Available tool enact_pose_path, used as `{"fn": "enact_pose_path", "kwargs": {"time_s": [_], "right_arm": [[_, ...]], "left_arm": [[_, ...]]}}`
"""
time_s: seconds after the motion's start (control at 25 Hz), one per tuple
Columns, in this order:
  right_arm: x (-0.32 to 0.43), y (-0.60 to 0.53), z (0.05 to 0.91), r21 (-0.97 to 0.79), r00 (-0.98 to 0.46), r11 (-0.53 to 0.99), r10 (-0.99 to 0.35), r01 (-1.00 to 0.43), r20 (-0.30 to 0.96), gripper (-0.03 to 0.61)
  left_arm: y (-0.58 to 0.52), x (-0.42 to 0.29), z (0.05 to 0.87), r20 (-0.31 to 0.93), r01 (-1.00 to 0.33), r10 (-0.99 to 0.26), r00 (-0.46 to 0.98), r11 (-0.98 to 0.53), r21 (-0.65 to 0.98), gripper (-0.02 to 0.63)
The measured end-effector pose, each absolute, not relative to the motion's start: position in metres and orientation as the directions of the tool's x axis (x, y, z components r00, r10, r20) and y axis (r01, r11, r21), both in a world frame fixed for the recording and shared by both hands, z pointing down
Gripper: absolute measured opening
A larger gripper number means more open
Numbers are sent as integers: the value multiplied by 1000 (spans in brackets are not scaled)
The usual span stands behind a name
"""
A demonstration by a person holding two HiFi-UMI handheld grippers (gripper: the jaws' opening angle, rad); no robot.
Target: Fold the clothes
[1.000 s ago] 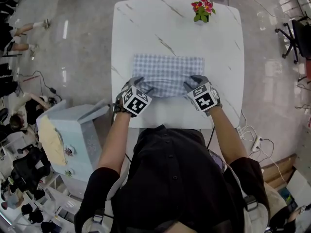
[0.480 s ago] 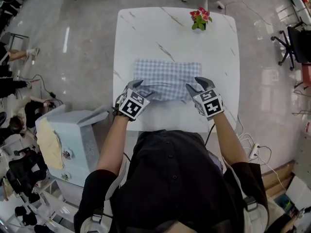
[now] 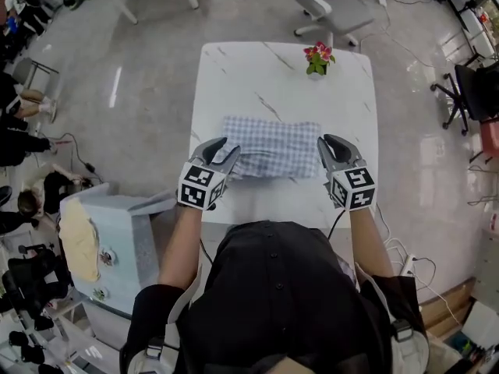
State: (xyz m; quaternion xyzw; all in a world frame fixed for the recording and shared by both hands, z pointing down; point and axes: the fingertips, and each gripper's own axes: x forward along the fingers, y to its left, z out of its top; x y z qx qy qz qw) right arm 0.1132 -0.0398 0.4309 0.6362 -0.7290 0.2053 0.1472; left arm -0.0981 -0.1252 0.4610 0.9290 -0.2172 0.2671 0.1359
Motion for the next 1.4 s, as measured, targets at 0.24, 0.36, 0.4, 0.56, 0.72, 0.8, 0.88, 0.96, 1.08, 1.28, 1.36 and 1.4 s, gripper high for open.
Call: {"fn": "enact_pose_path", "kwargs": {"time_s": [0.24,0.36,0.4,0.56,0.72,0.8,0.88,0.96,1.08,1.28,1.36,1.4], "right_arm": [[127,-19,395,-82,-87,61,-922,-995,376,48],[132,-11,385,-81,-56,32,-944,-996,325,8],[133,-10,382,-83,-49,24,-952,-996,303,5],[129,-4,366,-85,-27,8,-975,-996,221,3],[129,-4,359,-101,-11,-9,-982,-995,188,3],[130,-4,360,-122,-5,-18,-983,-992,185,3],[134,-3,361,-140,7,-33,-983,-990,184,3],[136,-4,360,-143,15,-41,-983,-989,181,3],[135,-7,359,-136,13,-38,-984,-990,177,3],[136,-10,358,-160,14,-42,-984,-986,175,3],[137,-9,358,-159,14,-43,-984,-986,176,3],[138,-9,359,-159,13,-41,-984,-986,176,3]], "left_arm": [[-130,-126,426,444,-559,-463,767,-822,110,78],[-130,-135,414,401,-591,-509,762,-800,108,43],[-131,-137,410,383,-601,-525,760,-792,108,30],[-131,-144,392,313,-627,-573,758,-771,108,8],[-132,-147,387,293,-631,-584,757,-769,98,6],[-131,-147,386,287,-629,-583,760,-771,101,6],[-131,-144,386,280,-626,-581,764,-773,104,8],[-132,-142,386,277,-625,-581,765,-773,106,8],[-134,-139,385,268,-624,-581,768,-774,108,8],[-134,-136,383,264,-620,-579,771,-777,106,8],[-134,-135,382,262,-618,-578,773,-778,108,8],[-133,-134,382,260,-617,-577,774,-779,109,8]]}}
